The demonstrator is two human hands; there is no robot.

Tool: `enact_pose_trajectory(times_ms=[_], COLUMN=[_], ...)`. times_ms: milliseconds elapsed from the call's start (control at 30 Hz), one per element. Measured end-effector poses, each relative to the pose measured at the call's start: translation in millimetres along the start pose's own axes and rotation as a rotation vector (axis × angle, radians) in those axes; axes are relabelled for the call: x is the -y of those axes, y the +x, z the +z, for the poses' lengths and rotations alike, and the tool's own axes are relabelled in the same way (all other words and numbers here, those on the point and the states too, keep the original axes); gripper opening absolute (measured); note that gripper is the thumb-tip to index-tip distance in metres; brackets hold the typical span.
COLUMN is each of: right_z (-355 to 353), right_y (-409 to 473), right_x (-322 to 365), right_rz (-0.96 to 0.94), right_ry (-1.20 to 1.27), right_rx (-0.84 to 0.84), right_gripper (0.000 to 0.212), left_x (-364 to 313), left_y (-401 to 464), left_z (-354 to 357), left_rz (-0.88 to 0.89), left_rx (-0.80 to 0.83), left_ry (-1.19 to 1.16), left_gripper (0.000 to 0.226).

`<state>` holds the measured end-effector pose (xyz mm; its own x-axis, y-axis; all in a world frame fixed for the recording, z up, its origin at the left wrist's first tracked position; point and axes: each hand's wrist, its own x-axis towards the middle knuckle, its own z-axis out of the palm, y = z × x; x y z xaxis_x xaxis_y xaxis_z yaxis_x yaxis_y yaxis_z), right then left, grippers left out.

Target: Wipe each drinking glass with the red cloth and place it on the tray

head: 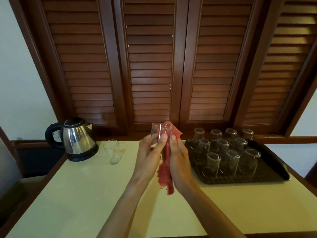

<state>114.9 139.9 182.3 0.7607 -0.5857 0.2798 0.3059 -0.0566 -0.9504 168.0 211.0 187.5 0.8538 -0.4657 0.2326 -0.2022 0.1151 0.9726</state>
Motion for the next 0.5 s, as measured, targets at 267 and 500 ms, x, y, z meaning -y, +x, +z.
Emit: enact_pose_trajectory(times_ms=[267, 500], right_z=[-9, -2], right_y=[18, -8], right_x=[15, 14], right_rz=[-0.026, -0.092], right_ry=[-0.017, -0.05], right_rx=[-0.014, 0.07], right_gripper=[0.033, 0.033], left_x=[6, -2], left_y=[-17, -11], left_z=[9, 4], left_rz=[-0.015, -0.026], left_rx=[-0.026, -0.061], left_ry=[-0.036, -0.107], left_gripper=[0.034, 0.043])
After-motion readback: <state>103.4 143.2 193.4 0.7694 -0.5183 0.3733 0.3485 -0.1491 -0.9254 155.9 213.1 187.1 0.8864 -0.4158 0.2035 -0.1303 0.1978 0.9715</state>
